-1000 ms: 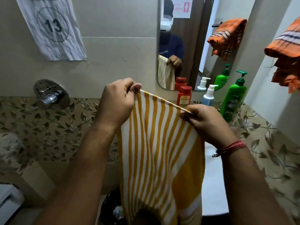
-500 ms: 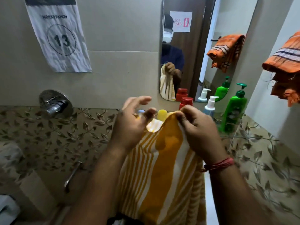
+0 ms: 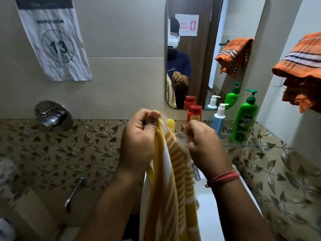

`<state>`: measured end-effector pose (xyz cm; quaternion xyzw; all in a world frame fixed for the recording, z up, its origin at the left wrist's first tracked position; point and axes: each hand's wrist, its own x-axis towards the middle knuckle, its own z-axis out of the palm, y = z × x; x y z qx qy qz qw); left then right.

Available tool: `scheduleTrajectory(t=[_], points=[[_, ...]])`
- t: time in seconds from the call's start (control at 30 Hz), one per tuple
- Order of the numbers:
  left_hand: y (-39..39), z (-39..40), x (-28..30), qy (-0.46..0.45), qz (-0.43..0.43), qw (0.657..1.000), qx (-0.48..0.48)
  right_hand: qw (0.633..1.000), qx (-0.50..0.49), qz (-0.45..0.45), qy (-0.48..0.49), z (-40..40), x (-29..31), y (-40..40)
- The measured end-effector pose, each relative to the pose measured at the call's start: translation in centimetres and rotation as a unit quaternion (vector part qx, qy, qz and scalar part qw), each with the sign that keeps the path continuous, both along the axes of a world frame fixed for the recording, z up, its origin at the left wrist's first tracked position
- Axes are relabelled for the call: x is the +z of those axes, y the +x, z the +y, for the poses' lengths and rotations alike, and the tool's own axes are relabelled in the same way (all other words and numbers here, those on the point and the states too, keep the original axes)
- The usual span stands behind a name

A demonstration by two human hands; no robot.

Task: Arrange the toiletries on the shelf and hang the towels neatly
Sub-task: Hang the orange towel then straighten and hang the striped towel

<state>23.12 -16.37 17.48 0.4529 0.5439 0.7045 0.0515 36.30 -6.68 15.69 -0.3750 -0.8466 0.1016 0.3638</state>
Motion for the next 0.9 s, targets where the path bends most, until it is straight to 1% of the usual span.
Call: scheduleTrajectory(t=[0.03, 0.07, 0.1, 0.13, 0.17, 0.2, 0.23, 0.27, 0.3, 0.37, 0.4, 0.43, 0.5, 0.53, 0.57, 0.63, 0.67, 0.7, 0.77, 0.83, 0.9], points=[[-0.4, -0.3, 0.5, 0.026, -0.045, 0.998, 0.019, 0.999, -0.026, -0.004, -0.036, 0.8, -0.4, 0.4], [-0.9, -0.7, 1.1, 0.049, -0.077, 0.995, 0.031, 0.996, -0.028, 0.013, -0.088, 1.4, -0.8, 1.0], [-1.3, -1.1, 1.7, 0.054, -0.083, 0.995, 0.027, 0.988, 0.001, 0.057, -0.142, 1.6, -1.1, 1.4], [-1.5, -1.3, 2.2, 0.039, -0.067, 0.997, 0.001, 0.974, 0.053, 0.122, -0.182, 1.5, -1.3, 1.7], [-1.4, -1.4, 2.5, 0.009, -0.036, 0.998, -0.042, 0.952, 0.119, 0.185, -0.211, 0.9, -1.1, 1.7], [-1.1, -1.4, 2.7, -0.027, 0.002, 0.996, -0.086, 0.924, 0.195, 0.228, -0.237, 0.0, -0.6, 1.4], [-0.7, -1.3, 2.8, -0.062, 0.041, 0.990, -0.117, 0.898, 0.264, 0.246, -0.251, -0.8, 0.0, 1.0], [-0.2, -1.3, 2.8, -0.090, 0.081, 0.984, -0.129, 0.883, 0.314, 0.249, -0.243, -1.8, 0.5, 0.5], [0.1, -1.3, 2.6, -0.110, 0.115, 0.979, -0.124, 0.884, 0.332, 0.249, -0.218, -2.5, 0.9, 0.1], [0.1, -1.3, 2.2, -0.133, 0.161, 0.975, -0.079, 0.908, 0.289, 0.269, -0.141, -3.0, 1.1, -0.5], [-0.1, -1.4, 2.1, -0.142, 0.174, 0.973, -0.053, 0.914, 0.267, 0.282, -0.118, -2.9, 0.9, -0.5], [-0.3, -1.5, 2.1, -0.150, 0.180, 0.972, -0.037, 0.915, 0.264, 0.282, -0.116, -2.8, 0.7, -0.4], [-0.4, -1.7, 2.0, -0.150, 0.189, 0.970, -0.025, 0.909, 0.297, 0.252, -0.151, -2.8, 0.4, -0.3], [-0.3, -1.7, 2.0, -0.147, 0.191, 0.970, -0.024, 0.897, 0.319, 0.251, -0.176, -3.0, 0.3, -0.3], [-0.2, -1.7, 1.9, -0.142, 0.187, 0.972, -0.027, 0.879, 0.338, 0.268, -0.205, -3.2, 0.3, -0.3], [0.1, -1.6, 1.9, -0.130, 0.172, 0.976, -0.033, 0.852, 0.341, 0.319, -0.236, -3.5, 0.1, -0.4], [0.1, -1.5, 1.8, -0.123, 0.157, 0.979, -0.039, 0.850, 0.331, 0.332, -0.239, -3.5, -0.1, -0.4], [-0.1, -1.5, 1.8, -0.113, 0.133, 0.984, -0.049, 0.851, 0.325, 0.332, -0.245, -3.5, -0.5, -0.4], [-0.8, -1.2, 1.5, -0.078, 0.064, 0.993, -0.059, 0.861, 0.319, 0.303, -0.254, -3.2, -1.2, -0.4], [-1.7, -0.9, 1.3, -0.040, -0.009, 0.999, -0.036, 0.878, 0.298, 0.269, -0.261, -2.5, -1.9, 0.0], [-2.8, -0.6, 1.3, 0.009, -0.105, 0.994, -0.004, 0.889, 0.273, 0.241, -0.277, -1.6, -2.3, 0.8]])
